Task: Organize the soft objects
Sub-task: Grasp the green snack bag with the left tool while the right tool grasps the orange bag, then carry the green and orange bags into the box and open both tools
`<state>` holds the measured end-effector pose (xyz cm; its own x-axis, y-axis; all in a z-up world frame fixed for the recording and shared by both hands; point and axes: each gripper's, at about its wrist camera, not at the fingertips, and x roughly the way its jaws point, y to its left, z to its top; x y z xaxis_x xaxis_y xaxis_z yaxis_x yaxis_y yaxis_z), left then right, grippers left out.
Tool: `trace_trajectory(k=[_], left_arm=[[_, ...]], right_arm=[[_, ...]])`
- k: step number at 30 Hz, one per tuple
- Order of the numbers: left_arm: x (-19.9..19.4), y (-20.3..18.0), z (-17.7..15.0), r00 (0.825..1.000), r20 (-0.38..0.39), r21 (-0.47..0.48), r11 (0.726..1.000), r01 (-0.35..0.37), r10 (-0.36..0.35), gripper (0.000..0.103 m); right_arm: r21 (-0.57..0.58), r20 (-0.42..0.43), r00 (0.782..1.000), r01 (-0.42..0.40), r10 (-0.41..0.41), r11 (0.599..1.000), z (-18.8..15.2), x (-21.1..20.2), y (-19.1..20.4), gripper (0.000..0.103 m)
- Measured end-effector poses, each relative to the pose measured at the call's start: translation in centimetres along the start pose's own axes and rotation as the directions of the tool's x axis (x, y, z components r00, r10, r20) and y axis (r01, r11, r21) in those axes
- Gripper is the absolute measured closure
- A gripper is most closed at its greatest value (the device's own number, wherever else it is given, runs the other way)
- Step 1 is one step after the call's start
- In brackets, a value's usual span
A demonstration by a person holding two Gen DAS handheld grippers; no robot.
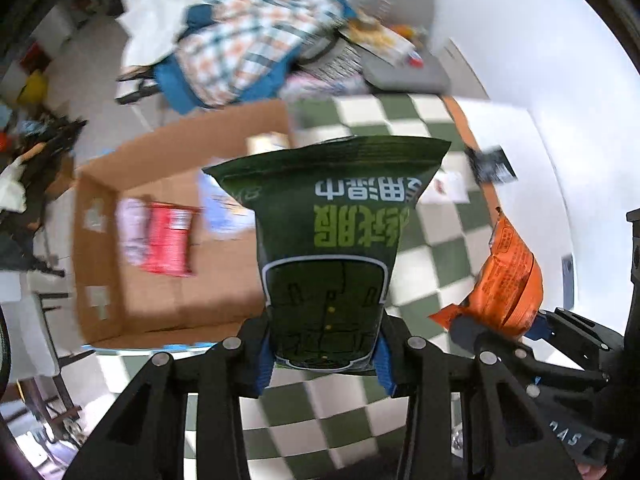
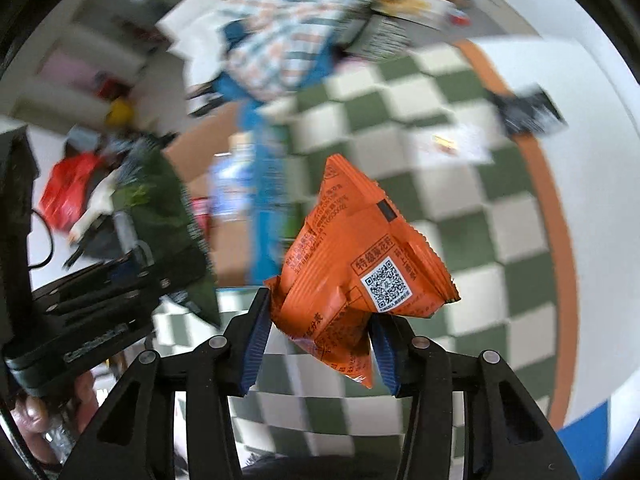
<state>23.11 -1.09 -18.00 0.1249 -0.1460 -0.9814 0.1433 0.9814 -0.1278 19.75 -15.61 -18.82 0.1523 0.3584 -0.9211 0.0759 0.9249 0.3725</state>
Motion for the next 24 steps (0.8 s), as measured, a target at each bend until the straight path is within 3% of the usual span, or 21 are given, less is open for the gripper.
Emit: trace_trajectory(k=[5, 11, 17, 24], left_arm=[[-1.5, 8.1, 0.2, 0.997, 0.021, -0.100, 0.992, -0.072, 0.074, 0.066], [2.6, 16.7, 0.0, 0.992, -0.082, -0.213, 0.971, -0.108, 0.093, 0.066], [8.1, 22.6, -0.4, 0.979, -0.202, -0.305, 0.948, -0.095, 0.034, 0.066], [12.0, 25.1, -0.7, 0.959, -0.281, -0.369, 0.927, -0.066, -0.044, 0.066]], right_arm=[[-0.114, -0.041, 0.998, -0.043, 0.038, 0.993, 0.8, 2.4, 8.2, 0.054], [-0.126, -0.168, 0.984, -0.080, 0.058, 0.989, 1.8, 9.5, 14.4, 0.054], [-0.105, -0.273, 0.961, -0.069, 0.038, 0.992, 2.7, 16.4, 16.6, 0.054], [-0.090, -0.353, 0.935, -0.058, 0.022, 0.994, 3.6, 22.3, 17.5, 0.054]])
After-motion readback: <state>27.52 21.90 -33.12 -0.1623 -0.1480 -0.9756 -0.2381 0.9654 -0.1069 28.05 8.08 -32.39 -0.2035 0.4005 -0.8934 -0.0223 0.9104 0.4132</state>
